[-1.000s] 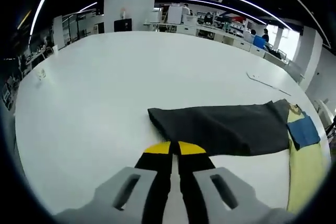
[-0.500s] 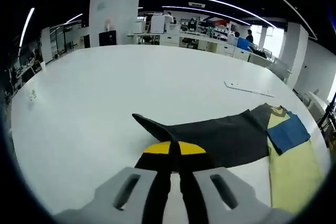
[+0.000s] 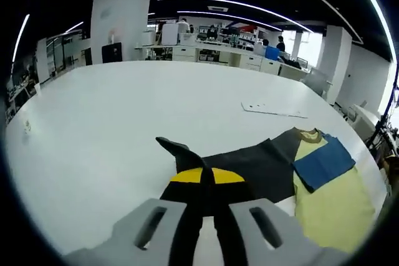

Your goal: Fold the garment on the visible template until the final outline fits inside the template.

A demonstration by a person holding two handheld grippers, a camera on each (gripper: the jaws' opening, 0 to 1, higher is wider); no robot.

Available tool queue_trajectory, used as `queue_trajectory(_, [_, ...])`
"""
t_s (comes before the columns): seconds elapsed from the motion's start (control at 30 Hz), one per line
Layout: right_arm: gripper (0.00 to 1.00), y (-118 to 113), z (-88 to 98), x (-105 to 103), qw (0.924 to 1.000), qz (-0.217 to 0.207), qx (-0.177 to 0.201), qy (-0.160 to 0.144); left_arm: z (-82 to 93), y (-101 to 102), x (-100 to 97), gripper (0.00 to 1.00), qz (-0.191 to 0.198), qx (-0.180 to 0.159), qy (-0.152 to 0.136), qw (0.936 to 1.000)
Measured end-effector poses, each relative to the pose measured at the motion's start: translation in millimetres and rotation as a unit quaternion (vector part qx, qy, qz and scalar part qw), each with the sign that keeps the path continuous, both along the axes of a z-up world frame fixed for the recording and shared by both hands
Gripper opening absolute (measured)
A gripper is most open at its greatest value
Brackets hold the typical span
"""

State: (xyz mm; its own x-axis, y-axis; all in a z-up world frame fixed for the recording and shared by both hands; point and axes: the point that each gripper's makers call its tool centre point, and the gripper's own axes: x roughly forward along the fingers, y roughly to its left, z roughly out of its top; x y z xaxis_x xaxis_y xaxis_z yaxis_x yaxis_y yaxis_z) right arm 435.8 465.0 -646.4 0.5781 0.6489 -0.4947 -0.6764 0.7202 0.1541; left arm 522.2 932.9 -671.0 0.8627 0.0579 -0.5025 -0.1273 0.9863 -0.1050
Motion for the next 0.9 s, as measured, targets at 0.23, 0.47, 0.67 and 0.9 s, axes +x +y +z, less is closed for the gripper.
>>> queue_trajectory(0.23, [0.99,-2.8,-2.1,-1.0,1.0000,0.000,0.001,0.000,12.3,-28.5,16.1,0.00,-0.029,0.002,-0.018,0.9994])
queue_trajectory(0.47, [0.99,-5.7,-5.0,-1.3,1.0000,-0.003,0.004,0.003,19.0,-55.3,31.3,0.00,-0.051,-0.009,-0.027,0.9983])
queue_trajectory(0.67, [0.99,-6.2,-5.7,-2.2,1.0000,0.000,0.006,0.003,26.4,-77.2,40.3,0.00,-0.061,-0.033,-0.037,0.9969])
queue_trajectory(0.9, [0.99,-9.9,-7.9,-2.7,1.0000,-0.002,0.000,0.005,39.7,-108.6,50.0,0.00,-0.088,-0.059,-0.051,0.9931])
